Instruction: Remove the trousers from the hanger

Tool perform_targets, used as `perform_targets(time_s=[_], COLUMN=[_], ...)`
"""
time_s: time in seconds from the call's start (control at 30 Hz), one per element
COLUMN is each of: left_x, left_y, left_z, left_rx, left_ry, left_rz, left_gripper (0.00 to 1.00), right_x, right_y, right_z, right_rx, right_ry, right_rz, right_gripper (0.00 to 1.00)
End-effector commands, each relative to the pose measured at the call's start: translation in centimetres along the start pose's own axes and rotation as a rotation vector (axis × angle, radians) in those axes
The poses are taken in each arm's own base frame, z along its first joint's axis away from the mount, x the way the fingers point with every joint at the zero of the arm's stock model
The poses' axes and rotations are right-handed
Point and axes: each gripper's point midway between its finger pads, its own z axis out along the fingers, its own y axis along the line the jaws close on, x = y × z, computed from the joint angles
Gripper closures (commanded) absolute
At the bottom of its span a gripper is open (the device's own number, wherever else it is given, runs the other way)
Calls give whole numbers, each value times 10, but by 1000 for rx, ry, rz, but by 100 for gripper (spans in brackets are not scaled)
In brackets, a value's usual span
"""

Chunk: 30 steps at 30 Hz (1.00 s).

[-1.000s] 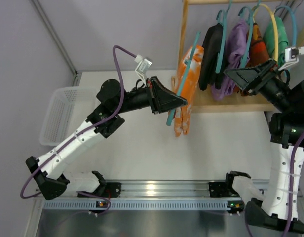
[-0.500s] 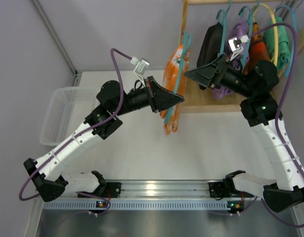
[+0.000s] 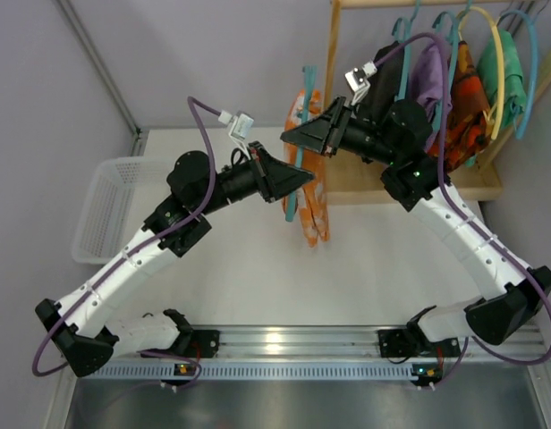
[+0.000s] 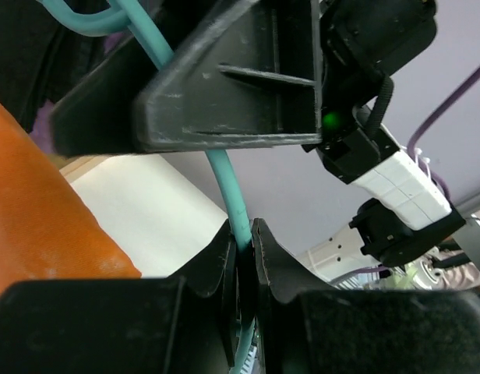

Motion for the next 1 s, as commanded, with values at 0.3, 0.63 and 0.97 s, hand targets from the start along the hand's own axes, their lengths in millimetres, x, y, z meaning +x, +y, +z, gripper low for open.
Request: perform_targets(time_s=[0.3, 0.63, 0.97], left_x=[-66, -58, 22], left_y=[-39, 10, 82], left_z=[-62, -139, -168], left_rx=[43, -304, -344], left_ry=[-284, -267, -92], left_rz=[291, 635, 1104], left_gripper=[60, 10, 2], right_x=[5, 15, 6], right_y=[84, 77, 74], right_z=[28, 45, 52], right_rx=[-255, -254, -160], right_ry=[20, 58, 35], right_rz=[-114, -50, 103], right_gripper=[100, 100, 100])
